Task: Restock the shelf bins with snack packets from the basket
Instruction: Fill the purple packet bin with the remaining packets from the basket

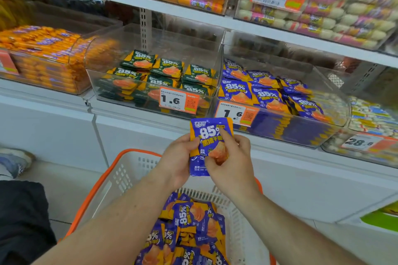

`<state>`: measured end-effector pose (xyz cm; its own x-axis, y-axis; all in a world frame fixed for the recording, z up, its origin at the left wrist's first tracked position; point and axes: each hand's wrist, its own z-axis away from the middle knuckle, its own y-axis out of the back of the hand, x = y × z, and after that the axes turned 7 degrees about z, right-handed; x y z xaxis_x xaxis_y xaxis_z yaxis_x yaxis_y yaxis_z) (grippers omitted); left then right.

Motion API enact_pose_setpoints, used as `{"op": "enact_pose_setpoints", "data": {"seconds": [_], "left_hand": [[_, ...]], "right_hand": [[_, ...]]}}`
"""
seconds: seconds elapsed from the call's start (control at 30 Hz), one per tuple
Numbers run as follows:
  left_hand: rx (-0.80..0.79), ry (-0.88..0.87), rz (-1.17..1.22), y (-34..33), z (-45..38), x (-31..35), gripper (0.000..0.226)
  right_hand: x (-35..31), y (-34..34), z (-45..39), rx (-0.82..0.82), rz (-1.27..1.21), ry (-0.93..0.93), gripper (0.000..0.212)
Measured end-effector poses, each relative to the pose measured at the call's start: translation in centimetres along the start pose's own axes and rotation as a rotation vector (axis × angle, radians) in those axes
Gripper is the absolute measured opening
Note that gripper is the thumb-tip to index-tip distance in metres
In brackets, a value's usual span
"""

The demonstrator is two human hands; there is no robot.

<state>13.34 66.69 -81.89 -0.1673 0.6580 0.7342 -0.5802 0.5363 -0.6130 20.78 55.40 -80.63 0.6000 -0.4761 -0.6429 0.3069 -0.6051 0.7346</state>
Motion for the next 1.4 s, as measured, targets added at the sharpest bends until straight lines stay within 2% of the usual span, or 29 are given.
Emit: {"op": "enact_pose_setpoints", "data": {"seconds": [0.2,0.33,0.43,0.53,0.6,0.63,0.67,0.73,0.8,0.83,0.9,1.0,1.17,1.23,1.4], "left_hand": [[-0.035,-0.134,-0.035,-1.9,0.5,1.3,0.027],[-0.132,-0.191,-0.083,-5.8,-0.3,3.2,0.025],[-0.199,-0.292,-0.257,-9.7,-1.7,5.5,0.018],[-0.191,-0.608,-0.664,-12.3,-4.1,7.1,0.024],[-0.026,-0.929,-0.995,-13.0,-6.5,8.4,0.016],[0.073,-1.033,-1.154,-13.3,-7.8,9.3,0.016],[0.124,-1.047,-1.290,-13.5,-9.0,10.3,0.025],[0.141,-0.885,-1.501,-13.5,-11.2,11.4,0.044],[0.118,-0.717,-1.629,-12.9,-12.4,11.0,0.052],[0.108,-0.687,-1.641,-12.5,-12.9,10.4,0.052],[0.134,-0.702,-1.565,-11.6,-13.6,9.2,0.056],[0.176,-0.759,-1.466,-11.2,-14.2,8.9,0.062],[0.167,-0.721,-1.439,-11.3,-13.6,8.8,0.063],[0.172,-0.718,-1.434,-11.2,-13.6,8.9,0.061],[0.171,-0.734,-1.432,-11.2,-13.5,8.9,0.062]], "right_hand": [[-1.1,0.1,0.1,0.233,0.220,0.116,0.095],[-1.6,2.0,-1.5,0.351,0.287,0.081,0.105],[-1.6,4.9,-4.1,0.396,0.225,0.031,0.105],[-1.0,7.5,-6.8,0.360,0.139,-0.051,0.102],[0.0,9.0,-8.7,0.368,0.171,-0.088,0.095],[0.6,9.7,-9.6,0.372,0.198,-0.108,0.091],[1.2,10.4,-10.6,0.370,0.222,-0.127,0.086],[2.4,11.7,-12.3,0.348,0.246,-0.165,0.079],[3.6,12.7,-13.7,0.315,0.250,-0.186,0.078],[4.1,13.1,-14.2,0.306,0.258,-0.187,0.073],[5.3,13.9,-15.6,0.308,0.297,-0.193,0.063],[6.8,14.8,-19.1,0.327,0.399,-0.240,0.063],[8.3,14.6,-24.8,0.200,0.551,-0.364,0.091],[9.3,14.5,-26.7,0.177,0.647,-0.370,0.096],[11.4,14.6,-29.4,0.055,0.870,-0.358,0.073]]}}
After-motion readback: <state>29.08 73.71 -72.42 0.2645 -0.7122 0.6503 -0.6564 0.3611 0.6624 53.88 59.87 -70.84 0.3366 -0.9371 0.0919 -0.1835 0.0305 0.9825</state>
